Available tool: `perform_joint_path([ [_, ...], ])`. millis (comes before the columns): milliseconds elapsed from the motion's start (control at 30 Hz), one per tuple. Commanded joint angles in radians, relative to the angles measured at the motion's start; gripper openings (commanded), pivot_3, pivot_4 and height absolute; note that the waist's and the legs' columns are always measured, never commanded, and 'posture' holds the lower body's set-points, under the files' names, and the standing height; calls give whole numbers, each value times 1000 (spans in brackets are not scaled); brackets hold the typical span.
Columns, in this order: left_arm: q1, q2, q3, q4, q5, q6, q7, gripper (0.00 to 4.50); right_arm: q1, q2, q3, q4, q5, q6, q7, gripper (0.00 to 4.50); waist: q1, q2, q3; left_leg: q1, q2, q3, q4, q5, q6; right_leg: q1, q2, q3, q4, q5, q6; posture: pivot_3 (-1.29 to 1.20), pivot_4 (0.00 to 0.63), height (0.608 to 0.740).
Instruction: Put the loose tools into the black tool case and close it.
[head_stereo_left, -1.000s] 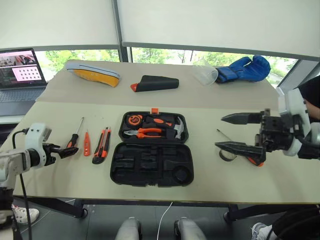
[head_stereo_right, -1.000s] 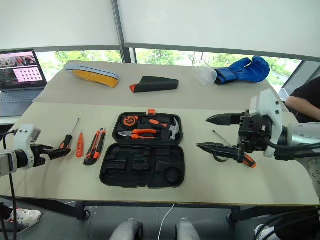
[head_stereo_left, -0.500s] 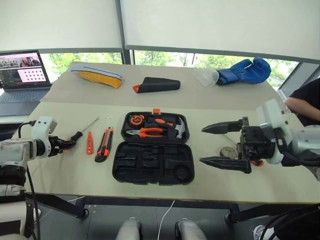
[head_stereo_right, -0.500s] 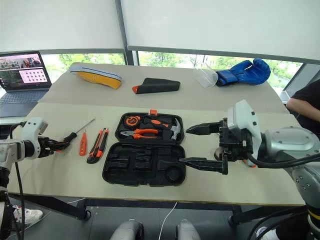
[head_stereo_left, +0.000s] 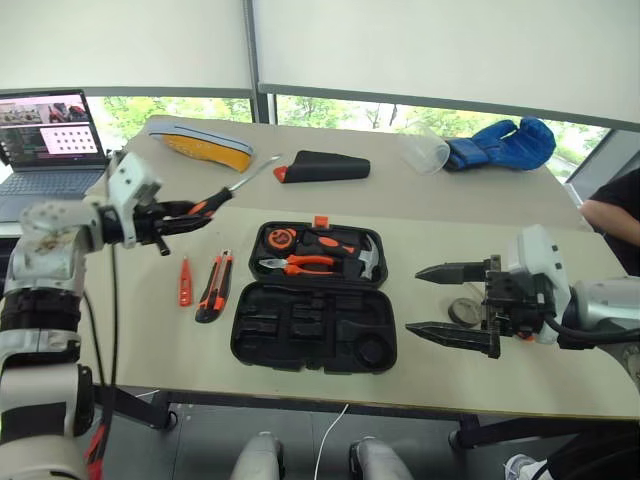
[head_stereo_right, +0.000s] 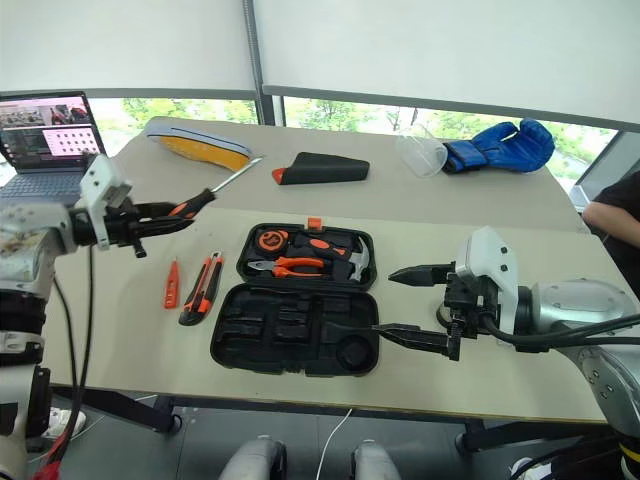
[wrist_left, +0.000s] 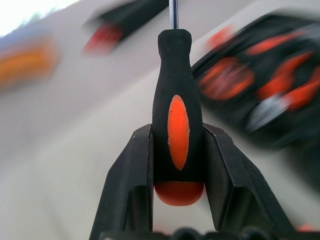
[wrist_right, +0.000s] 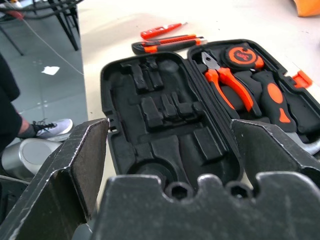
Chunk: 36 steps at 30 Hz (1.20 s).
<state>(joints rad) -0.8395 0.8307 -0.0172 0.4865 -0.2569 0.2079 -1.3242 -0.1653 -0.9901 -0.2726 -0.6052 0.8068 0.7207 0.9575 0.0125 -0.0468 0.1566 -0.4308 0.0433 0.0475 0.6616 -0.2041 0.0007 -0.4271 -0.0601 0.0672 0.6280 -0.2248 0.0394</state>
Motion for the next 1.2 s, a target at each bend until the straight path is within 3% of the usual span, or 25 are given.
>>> perform_joint_path([
  [33,10,-31,-139,-103,48,-33,-137,873,39,-6,-69,-54,-9,-24,-20,4500,-7,0,0,0,0,0,0,0,0,0,0,0,0,0,0,0,150,734],
  [300,-41,-101,-307,-29,187,-166,-235,873,137,11,-140,-141,7,-5,-91,4500,-22,0,0,1,2,-2,1,1,0,0,4,0,2,-1,-1,0,150,734],
  [867,-63,-121,-283,76,239,-180,-205,873,164,16,-151,-165,13,-15,-145,4500,-24,0,0,3,2,-2,3,1,1,2,3,1,2,-2,3,0,150,734],
  [933,-63,-122,-280,79,238,-182,-203,1882,156,16,-146,-162,13,-15,-146,4500,-25,0,0,3,2,-2,3,1,1,2,3,1,2,-2,3,0,150,734],
  [967,-62,-124,-278,76,231,-182,-210,2052,153,16,-143,-161,12,-15,-146,4500,-24,0,0,3,2,-2,3,1,1,2,3,1,3,-2,3,0,150,734],
  [1133,-71,-143,-238,35,172,-152,-216,3864,151,16,-132,-157,2,-20,-141,4500,-22,0,0,3,2,-2,5,1,1,3,3,1,4,-2,3,0,150,734],
  [1167,-86,-158,-223,32,155,-117,-204,4175,154,16,-132,-158,0,-21,-139,4500,-21,0,0,3,2,-2,5,1,1,3,3,1,4,-2,3,0,150,734],
  [1200,-96,-168,-212,30,145,-91,-195,4175,156,17,-132,-159,-1,-21,-138,4500,-19,-1,0,3,2,-2,6,1,1,3,3,1,4,-2,3,0,150,734],
])
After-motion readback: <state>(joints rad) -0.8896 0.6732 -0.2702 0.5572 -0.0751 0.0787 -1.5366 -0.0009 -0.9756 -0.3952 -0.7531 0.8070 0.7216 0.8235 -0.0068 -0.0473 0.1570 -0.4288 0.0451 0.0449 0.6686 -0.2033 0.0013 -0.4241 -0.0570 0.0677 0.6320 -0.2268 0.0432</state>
